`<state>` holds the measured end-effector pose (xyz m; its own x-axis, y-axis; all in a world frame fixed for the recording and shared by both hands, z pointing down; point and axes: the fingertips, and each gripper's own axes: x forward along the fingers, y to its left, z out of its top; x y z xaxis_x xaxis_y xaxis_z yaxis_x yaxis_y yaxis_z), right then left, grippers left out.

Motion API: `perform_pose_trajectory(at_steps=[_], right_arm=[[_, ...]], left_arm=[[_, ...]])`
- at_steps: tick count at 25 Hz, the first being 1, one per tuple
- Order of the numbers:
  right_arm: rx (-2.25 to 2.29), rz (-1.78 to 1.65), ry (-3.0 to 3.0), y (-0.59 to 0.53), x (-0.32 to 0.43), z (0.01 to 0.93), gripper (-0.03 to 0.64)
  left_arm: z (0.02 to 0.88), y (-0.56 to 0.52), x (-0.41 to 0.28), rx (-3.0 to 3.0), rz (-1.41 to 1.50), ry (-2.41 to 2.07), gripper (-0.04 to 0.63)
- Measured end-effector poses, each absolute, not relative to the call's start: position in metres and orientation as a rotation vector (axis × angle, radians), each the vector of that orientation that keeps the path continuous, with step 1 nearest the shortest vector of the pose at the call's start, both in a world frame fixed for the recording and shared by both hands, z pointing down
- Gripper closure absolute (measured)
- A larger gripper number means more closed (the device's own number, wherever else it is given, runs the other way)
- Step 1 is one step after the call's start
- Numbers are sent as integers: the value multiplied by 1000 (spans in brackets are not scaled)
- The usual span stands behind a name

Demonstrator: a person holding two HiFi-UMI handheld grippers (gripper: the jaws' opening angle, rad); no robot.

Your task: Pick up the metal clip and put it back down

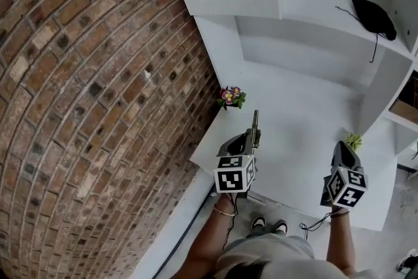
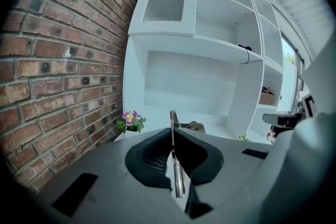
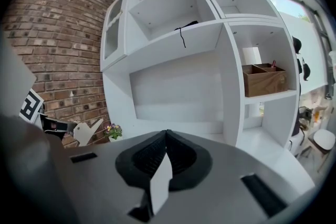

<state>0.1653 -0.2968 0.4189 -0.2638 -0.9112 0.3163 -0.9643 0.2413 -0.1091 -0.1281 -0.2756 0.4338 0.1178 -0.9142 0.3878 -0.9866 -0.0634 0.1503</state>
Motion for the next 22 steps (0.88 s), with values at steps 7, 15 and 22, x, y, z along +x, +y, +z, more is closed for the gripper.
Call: perform_pose_trajectory(at_steps=[7, 15, 22], right_arm=[[1845, 463, -2230, -297, 185, 431, 615], [1894, 570, -2141, -304, 203, 450, 615], [1931, 694, -2093, -315, 216, 469, 615]], left_arm=[[432, -318, -115, 2160, 411, -1789, 580], [444, -382, -90, 2343, 660, -1669, 580], [472, -434, -71, 2446, 897, -1555, 580]])
